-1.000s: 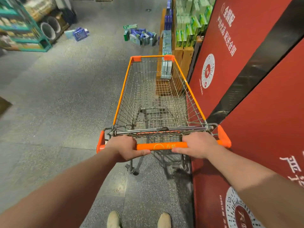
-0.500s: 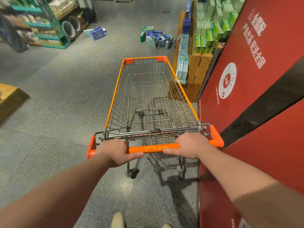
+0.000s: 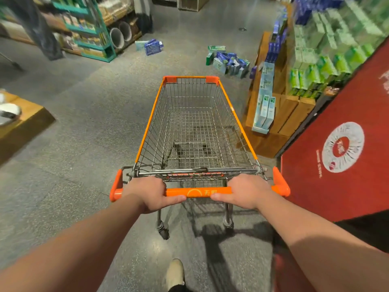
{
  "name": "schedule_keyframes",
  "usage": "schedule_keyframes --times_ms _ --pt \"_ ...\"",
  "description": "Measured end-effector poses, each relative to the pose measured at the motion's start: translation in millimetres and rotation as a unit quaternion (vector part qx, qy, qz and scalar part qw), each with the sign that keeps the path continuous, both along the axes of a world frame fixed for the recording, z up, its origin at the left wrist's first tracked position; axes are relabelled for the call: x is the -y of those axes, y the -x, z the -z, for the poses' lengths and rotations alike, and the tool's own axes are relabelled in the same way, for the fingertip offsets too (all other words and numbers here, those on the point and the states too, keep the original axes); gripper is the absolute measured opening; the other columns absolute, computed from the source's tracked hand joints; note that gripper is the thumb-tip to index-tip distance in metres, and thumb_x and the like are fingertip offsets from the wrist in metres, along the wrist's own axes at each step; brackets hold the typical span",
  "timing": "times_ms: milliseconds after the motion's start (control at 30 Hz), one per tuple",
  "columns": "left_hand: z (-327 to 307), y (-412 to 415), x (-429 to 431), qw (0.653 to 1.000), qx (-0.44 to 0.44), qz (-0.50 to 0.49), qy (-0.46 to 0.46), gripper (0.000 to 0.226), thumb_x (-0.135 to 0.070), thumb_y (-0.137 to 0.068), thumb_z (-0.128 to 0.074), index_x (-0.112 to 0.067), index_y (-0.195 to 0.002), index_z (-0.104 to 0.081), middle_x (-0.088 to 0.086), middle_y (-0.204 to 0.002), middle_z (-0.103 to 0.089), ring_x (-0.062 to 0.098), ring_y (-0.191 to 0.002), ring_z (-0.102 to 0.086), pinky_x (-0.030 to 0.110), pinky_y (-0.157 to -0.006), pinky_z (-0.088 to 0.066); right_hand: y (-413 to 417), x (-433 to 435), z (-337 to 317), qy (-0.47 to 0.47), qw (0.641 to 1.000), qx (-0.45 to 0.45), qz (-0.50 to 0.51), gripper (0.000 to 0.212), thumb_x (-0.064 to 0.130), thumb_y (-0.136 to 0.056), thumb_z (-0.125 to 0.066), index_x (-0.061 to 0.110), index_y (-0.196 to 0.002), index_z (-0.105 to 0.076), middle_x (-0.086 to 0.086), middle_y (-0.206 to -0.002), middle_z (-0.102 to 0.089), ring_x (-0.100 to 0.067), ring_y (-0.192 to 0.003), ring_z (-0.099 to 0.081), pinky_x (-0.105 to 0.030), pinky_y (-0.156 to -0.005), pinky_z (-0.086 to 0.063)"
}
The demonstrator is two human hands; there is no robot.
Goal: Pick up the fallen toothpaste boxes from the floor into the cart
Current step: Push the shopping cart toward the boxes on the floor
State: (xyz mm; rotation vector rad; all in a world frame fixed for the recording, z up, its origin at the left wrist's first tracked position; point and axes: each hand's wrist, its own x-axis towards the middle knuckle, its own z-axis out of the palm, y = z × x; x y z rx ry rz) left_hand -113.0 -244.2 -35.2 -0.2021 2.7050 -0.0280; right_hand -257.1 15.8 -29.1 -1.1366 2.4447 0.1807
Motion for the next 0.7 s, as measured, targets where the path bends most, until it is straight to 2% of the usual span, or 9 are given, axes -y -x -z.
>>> schedule_keyframes --times_ms 200,367,500,700 --pt "0 85 99 1.000 -0.007 -0.012 -0.008 0.107 -0.107 -0.058 -0.009 -0.017 -0.072 -0.065 -0.003 -0.075 -0.063 0.022 -0.075 -0.063 0.036 -0.072 -0.054 86 100 -2 -0.001 1.000 0.010 0.002 0.093 0.104 -0.063 -0.017 0.022 -0.071 -0.060 0.003 -0.074 -0.058 -0.021 -0.074 -0.058 -0.038 -0.067 -0.045" --pt "-2 157 171 1.000 -0.010 -0.018 -0.004 0.106 -0.107 -0.059 -0.010 -0.017 -0.072 -0.065 -0.003 -0.075 -0.062 0.021 -0.074 -0.061 0.034 -0.069 -0.052 162 175 2 0.015 1.000 0.001 0.008 0.102 0.108 -0.055 -0.010 0.021 -0.070 -0.061 0.004 -0.074 -0.060 -0.020 -0.073 -0.060 -0.038 -0.071 -0.050" --pt "-3 215 226 1.000 -0.008 -0.030 -0.004 0.103 -0.106 -0.060 -0.012 -0.018 -0.070 -0.064 -0.005 -0.071 -0.060 0.020 -0.072 -0.060 0.034 -0.069 -0.052 221 230 2 0.023 1.000 0.004 0.008 0.096 0.107 -0.060 -0.015 0.022 -0.069 -0.060 0.004 -0.074 -0.060 -0.018 -0.072 -0.060 -0.042 -0.075 -0.053" --pt "-3 317 306 0.999 -0.004 -0.047 0.004 0.100 -0.105 -0.063 -0.014 -0.017 -0.069 -0.063 -0.004 -0.072 -0.061 0.020 -0.071 -0.059 0.034 -0.065 -0.047 328 315 1 0.019 1.000 0.014 -0.001 0.094 0.105 -0.062 -0.018 0.021 -0.069 -0.058 0.006 -0.077 -0.058 -0.020 -0.077 -0.059 -0.038 -0.073 -0.050"
